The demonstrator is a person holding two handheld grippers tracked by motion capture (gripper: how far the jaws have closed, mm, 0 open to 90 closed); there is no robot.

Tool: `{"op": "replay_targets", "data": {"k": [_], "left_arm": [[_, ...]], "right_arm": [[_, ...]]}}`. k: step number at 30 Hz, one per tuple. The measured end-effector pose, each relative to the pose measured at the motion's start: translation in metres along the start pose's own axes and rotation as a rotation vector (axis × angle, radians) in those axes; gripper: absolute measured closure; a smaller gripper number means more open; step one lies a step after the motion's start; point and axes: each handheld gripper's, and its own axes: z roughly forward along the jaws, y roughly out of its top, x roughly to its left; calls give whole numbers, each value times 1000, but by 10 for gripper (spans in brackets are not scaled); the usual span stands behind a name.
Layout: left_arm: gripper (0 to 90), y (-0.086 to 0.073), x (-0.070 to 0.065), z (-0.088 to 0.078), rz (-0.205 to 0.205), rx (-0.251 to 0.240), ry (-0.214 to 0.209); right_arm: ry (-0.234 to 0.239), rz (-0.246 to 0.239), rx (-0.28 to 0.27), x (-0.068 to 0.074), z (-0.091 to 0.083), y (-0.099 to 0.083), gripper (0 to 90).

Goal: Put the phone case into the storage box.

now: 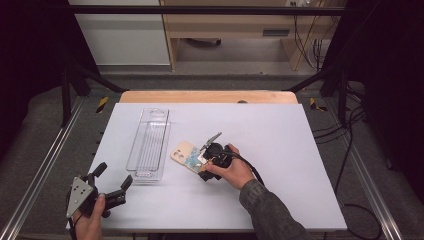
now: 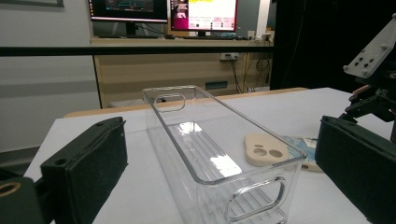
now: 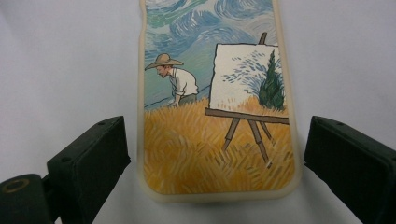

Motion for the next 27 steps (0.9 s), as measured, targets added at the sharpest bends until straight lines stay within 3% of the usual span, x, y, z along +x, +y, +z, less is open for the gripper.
{"op": "replay_targets", "data": {"k": [15,27], "left_arm": [[22,0,0,0,-2,1,-1],[23,0,0,0,-3,0,0]], "right_arm": [[5,-2,19,-1,10,0,55],[-26,-44,21,1,9,-2,106]]}}
